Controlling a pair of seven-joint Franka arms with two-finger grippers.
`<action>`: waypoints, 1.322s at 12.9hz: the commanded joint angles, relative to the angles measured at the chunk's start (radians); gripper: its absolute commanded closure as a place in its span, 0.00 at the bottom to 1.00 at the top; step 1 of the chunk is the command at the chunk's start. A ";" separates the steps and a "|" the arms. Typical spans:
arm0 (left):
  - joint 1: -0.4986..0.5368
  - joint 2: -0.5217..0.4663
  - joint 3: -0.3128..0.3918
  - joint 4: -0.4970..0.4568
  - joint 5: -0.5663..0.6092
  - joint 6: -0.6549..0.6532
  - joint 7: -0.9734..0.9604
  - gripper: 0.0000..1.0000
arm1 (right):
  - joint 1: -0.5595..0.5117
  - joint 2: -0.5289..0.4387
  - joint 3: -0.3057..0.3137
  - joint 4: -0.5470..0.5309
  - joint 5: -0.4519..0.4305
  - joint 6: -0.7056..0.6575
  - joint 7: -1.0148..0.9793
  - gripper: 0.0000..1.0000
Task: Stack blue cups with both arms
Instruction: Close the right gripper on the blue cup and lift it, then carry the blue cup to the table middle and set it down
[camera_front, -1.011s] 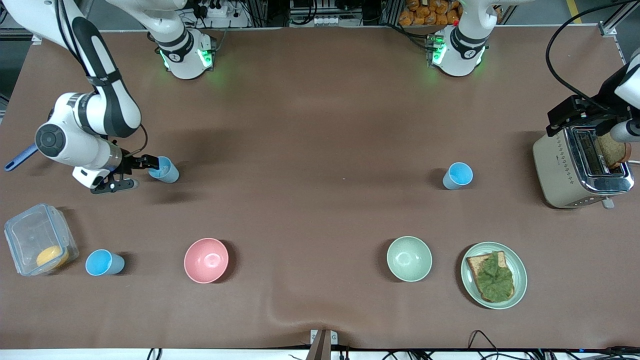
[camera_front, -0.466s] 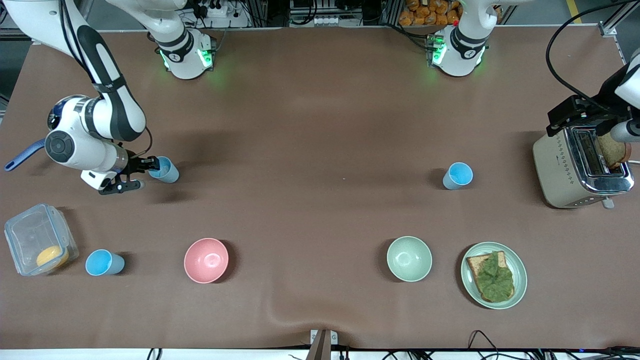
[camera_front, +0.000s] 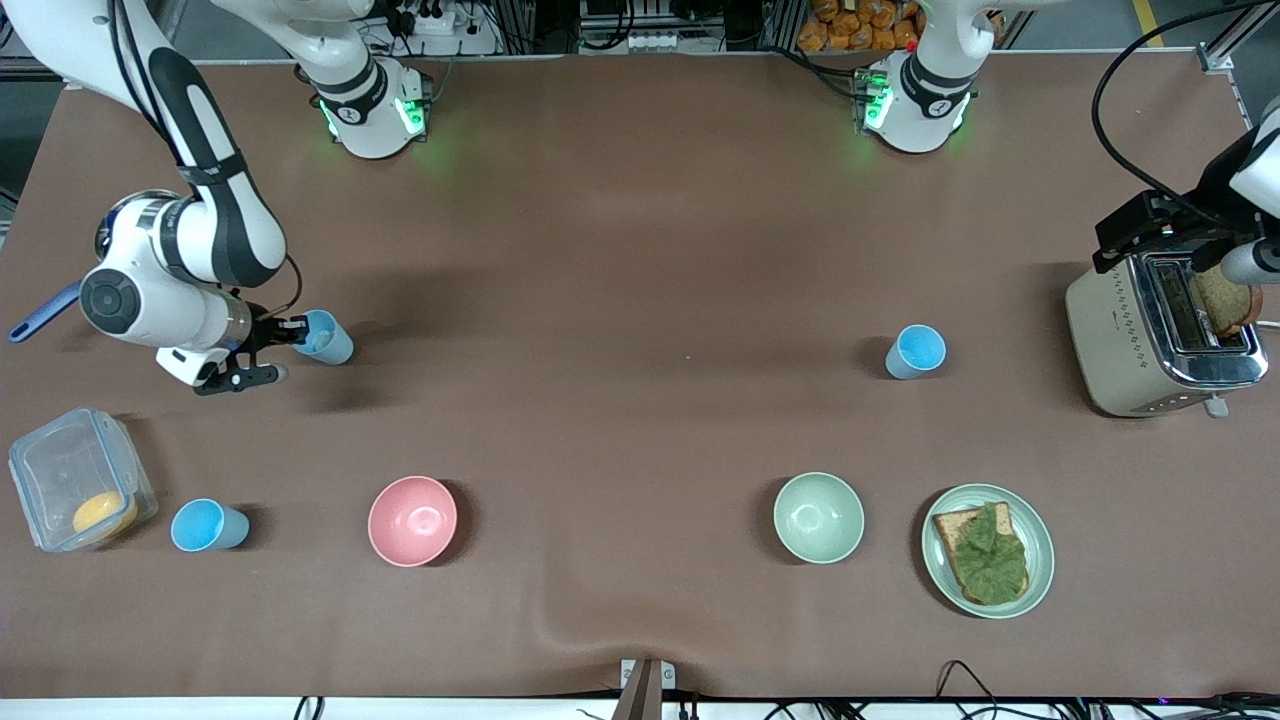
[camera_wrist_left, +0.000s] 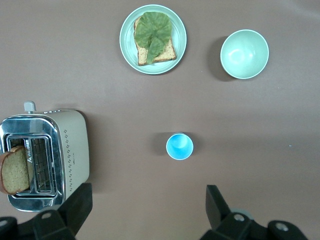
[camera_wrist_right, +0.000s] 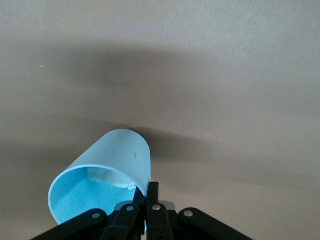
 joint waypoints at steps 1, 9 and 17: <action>-0.001 -0.014 -0.002 -0.005 0.019 -0.010 -0.014 0.00 | 0.068 0.005 -0.003 0.093 0.056 -0.096 0.068 1.00; -0.003 -0.014 -0.010 -0.005 0.019 -0.010 -0.014 0.00 | 0.382 0.136 -0.003 0.307 0.207 -0.101 0.479 1.00; 0.010 -0.014 0.001 -0.005 0.019 -0.010 -0.013 0.00 | 0.637 0.406 -0.003 0.673 0.271 -0.090 0.824 1.00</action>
